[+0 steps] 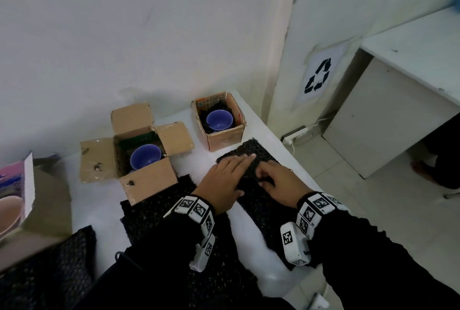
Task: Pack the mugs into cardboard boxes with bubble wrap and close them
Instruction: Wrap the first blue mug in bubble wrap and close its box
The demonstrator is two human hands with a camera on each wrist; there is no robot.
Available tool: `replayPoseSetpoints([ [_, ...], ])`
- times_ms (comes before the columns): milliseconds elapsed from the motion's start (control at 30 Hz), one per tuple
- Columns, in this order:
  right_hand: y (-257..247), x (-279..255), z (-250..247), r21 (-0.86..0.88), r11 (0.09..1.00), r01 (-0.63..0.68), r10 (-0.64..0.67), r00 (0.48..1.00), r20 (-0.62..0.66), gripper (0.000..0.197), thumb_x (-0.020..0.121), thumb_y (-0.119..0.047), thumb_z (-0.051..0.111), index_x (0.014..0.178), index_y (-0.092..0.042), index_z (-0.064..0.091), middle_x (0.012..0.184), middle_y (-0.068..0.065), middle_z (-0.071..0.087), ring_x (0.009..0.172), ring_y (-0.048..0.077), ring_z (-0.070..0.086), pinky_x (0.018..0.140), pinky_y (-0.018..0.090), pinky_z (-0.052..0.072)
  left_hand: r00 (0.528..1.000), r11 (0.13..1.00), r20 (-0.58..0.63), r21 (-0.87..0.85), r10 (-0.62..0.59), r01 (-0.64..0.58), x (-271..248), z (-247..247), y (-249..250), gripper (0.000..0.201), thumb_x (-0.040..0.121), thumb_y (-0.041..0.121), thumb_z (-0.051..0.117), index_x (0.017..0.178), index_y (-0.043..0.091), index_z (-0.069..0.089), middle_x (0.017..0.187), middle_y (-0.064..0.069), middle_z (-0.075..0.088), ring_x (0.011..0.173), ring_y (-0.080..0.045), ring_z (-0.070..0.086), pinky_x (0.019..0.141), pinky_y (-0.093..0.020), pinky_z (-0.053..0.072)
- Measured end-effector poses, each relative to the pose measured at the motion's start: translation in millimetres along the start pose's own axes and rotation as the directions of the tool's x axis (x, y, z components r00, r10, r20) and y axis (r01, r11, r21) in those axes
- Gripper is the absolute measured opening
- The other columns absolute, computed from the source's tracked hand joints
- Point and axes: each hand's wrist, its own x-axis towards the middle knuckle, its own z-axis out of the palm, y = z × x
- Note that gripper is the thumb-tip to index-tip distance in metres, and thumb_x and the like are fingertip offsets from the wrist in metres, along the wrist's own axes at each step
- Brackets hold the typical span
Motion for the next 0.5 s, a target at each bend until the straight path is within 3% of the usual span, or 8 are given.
replayPoseSetpoints([
  [100, -14.0, 0.7, -6.8, 0.047, 0.999, 0.008, -0.009, 1.000, 0.026, 0.030, 0.076, -0.018, 0.075, 0.092, -0.029, 0.052, 0.095, -0.006, 0.051, 0.087, 0.010, 0.054, 0.080, 0.029, 0.044, 1.000, 1.000, 0.016, 0.000, -0.013, 0.013, -0.9, 3.0, -0.6, 0.072, 0.089, 0.020, 0.056, 0.151, 0.019, 0.020, 0.129, -0.004, 0.052, 0.119, -0.024, 0.043, 0.093, -0.033, 0.034],
  [200, -25.3, 1.6, -18.2, 0.048, 0.989, -0.143, 0.136, 0.983, 0.124, 0.054, 0.064, -0.029, 0.086, 0.108, -0.028, 0.055, 0.101, -0.005, 0.058, 0.091, 0.010, 0.057, 0.080, 0.027, 0.044, 0.997, 0.997, -0.075, 0.074, 0.031, -0.025, -6.0, -1.8, -5.7, 0.048, 0.078, 0.027, 0.039, 0.122, 0.020, 0.057, 0.104, -0.002, 0.059, 0.098, -0.027, 0.053, 0.080, -0.036, 0.038],
  [233, -27.8, 2.1, -21.8, -0.005, 0.979, -0.202, 0.199, 0.963, 0.184, 0.058, 0.064, -0.029, 0.086, 0.113, -0.024, 0.057, 0.104, -0.005, 0.061, 0.094, 0.012, 0.059, 0.081, 0.027, 0.045, 0.992, 0.998, -0.125, 0.062, 0.027, -0.019, -6.9, -3.8, -7.8, 0.046, 0.075, 0.030, 0.035, 0.113, 0.021, 0.060, 0.099, -0.002, 0.058, 0.094, -0.027, 0.053, 0.078, -0.036, 0.039],
  [300, -28.5, 4.6, -24.6, -0.089, 0.960, -0.266, 0.280, 0.925, 0.258, 0.044, 0.072, -0.027, 0.081, 0.112, -0.017, 0.066, 0.107, 0.000, 0.067, 0.100, 0.017, 0.062, 0.084, 0.027, 0.046, 0.979, 1.000, -0.203, 0.029, 0.010, -0.004, -7.5, -9.8, -13.0, 0.041, 0.078, 0.030, 0.033, 0.107, 0.019, 0.060, 0.096, -0.003, 0.057, 0.090, -0.027, 0.052, 0.076, -0.037, 0.038],
  [400, -33.9, 10.8, -27.4, 0.083, 0.930, -0.357, 0.329, 0.913, 0.241, 0.026, 0.085, -0.016, 0.065, 0.110, -0.011, 0.068, 0.109, 0.005, 0.068, 0.103, 0.021, 0.061, 0.089, 0.026, 0.044, 0.972, 0.998, -0.232, 0.045, -0.022, 0.034, -7.7, -24.5, -19.5, 0.038, 0.087, 0.031, 0.029, 0.105, 0.016, 0.058, 0.097, -0.004, 0.056, 0.091, -0.028, 0.049, 0.077, -0.038, 0.033],
  [500, -41.2, 23.4, -31.0, 0.267, 0.876, -0.402, 0.356, 0.912, 0.205, 0.027, 0.088, -0.001, 0.053, 0.110, -0.008, 0.066, 0.112, 0.012, 0.067, 0.105, 0.026, 0.061, 0.089, 0.027, 0.044, 0.968, 0.990, -0.251, 0.128, -0.020, 0.053, -7.7, -37.4, -27.2, 0.042, 0.091, 0.053, 0.035, 0.101, 0.018, 0.055, 0.098, 0.000, 0.054, 0.091, -0.024, 0.046, 0.077, -0.037, 0.031],
])
